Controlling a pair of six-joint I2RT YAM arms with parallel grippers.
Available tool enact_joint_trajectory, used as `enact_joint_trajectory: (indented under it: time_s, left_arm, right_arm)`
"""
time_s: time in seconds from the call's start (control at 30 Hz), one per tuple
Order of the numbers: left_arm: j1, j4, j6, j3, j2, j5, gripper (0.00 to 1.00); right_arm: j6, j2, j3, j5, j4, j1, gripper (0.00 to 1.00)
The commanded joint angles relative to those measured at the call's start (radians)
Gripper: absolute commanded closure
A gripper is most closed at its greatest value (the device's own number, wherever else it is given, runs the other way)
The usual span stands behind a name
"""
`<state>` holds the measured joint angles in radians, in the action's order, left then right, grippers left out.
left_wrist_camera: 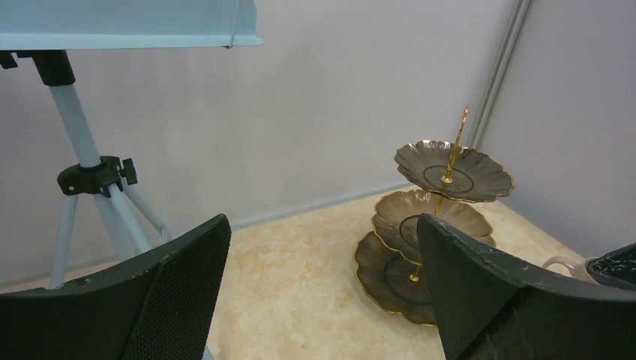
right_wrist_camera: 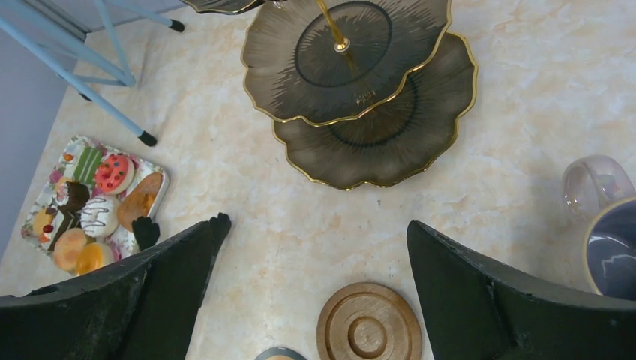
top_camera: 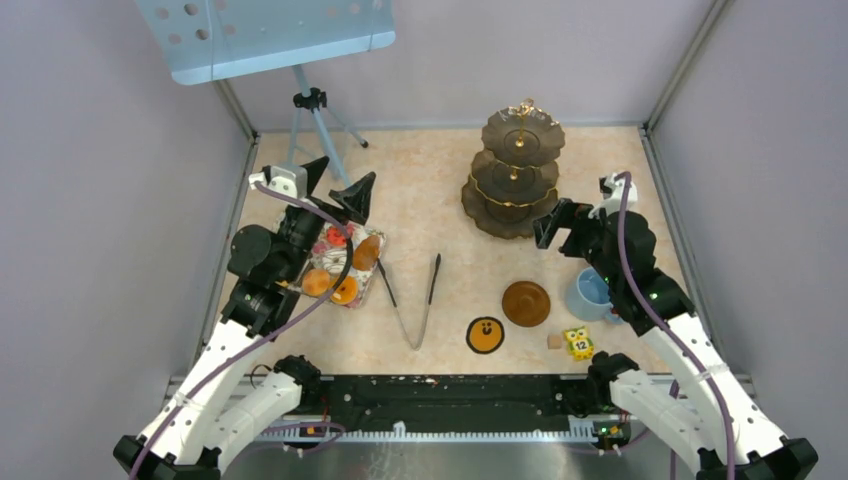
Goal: Serve the afternoon tea
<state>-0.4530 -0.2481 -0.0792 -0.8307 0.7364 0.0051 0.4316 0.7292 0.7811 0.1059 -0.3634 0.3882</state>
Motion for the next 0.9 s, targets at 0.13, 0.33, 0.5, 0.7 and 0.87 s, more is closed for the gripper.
enact_joint_trajectory:
  time_s: [0.13,0.33,0.5,0.7,0.87]
  left_arm:
    - [-0.006,-0.026,0.001,-0.03,0.002,-0.026,0.01]
    - [-0.006,-0.013,0.002,-0.029,0.003,-0.077,0.01]
    - [-0.008,0.026,-0.009,-0.027,-0.027,-0.276,0.01]
    - [-0.008,0.028,-0.037,-0.001,-0.08,-0.471,0.01]
    - [-0.009,0.023,-0.041,0.004,-0.088,-0.474,0.01]
  right_arm:
    - [0.012,0.119,0.088,0.152,-0.008,0.155,0.01]
    - [0.086,0.382,0.185,0.427,-0.014,0.531,0.01]
    - [0.203,0.696,0.317,0.598,-0.097,0.784,0.01]
    - [0.361,0.88,0.389,0.627,-0.126,0.942,0.01]
    - [0.387,0.958,0.416,0.53,-0.062,0.969,0.01]
